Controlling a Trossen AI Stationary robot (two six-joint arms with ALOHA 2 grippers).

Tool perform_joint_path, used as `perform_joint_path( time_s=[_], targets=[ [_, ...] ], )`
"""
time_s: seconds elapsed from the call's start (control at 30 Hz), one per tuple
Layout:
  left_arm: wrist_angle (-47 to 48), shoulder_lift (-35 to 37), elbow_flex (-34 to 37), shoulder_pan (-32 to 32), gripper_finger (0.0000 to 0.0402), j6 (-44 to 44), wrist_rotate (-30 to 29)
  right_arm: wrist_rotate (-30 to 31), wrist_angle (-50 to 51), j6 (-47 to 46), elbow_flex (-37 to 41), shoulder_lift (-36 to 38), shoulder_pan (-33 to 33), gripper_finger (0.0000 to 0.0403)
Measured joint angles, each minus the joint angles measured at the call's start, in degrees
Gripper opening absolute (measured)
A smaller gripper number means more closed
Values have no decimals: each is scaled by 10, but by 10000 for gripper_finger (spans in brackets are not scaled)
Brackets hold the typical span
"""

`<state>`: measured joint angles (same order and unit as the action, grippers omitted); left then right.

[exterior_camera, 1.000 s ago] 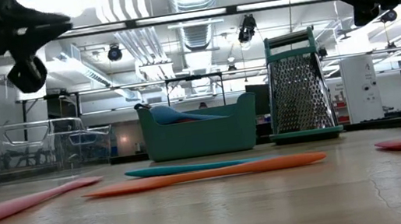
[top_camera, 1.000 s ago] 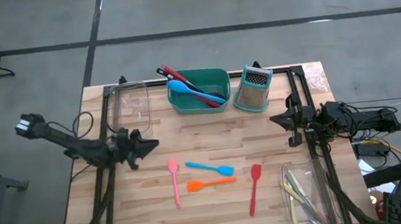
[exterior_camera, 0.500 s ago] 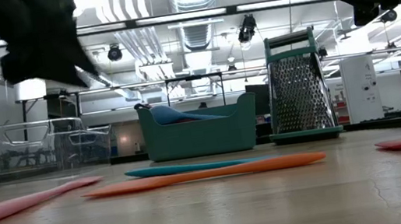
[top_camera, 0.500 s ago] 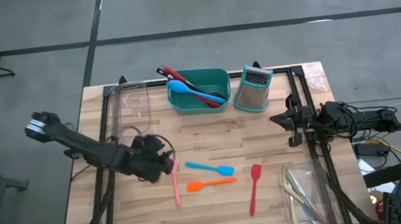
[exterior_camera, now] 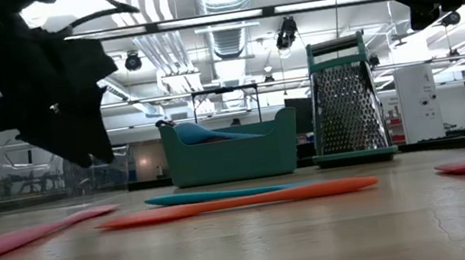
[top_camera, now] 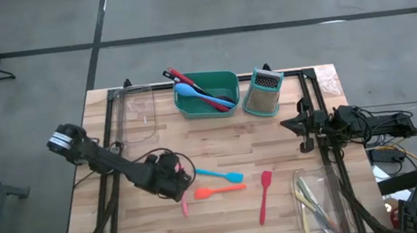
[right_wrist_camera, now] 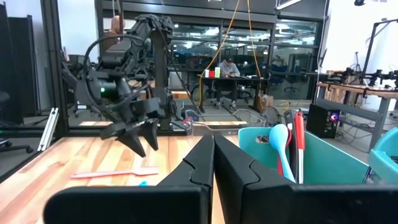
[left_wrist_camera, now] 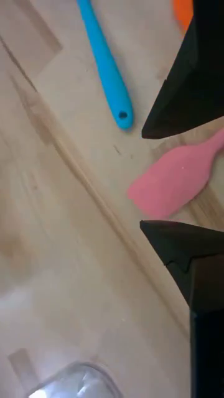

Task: Pick & Place Kitchen Items
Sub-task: Put the pink spatula into the left transparent bin

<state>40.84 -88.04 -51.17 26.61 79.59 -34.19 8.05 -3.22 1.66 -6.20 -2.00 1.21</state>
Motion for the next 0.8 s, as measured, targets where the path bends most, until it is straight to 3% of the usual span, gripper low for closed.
perform_joint_path(
  time_s=[0.33, 0.8],
  targets=[
    [-48, -61, 13, 0, 232, 61, 22, 0, 0, 0, 0, 0, 0, 8],
    [-74, -119, 12, 10, 231, 65, 21, 0, 0, -1, 0, 0, 0, 8]
  ],
)
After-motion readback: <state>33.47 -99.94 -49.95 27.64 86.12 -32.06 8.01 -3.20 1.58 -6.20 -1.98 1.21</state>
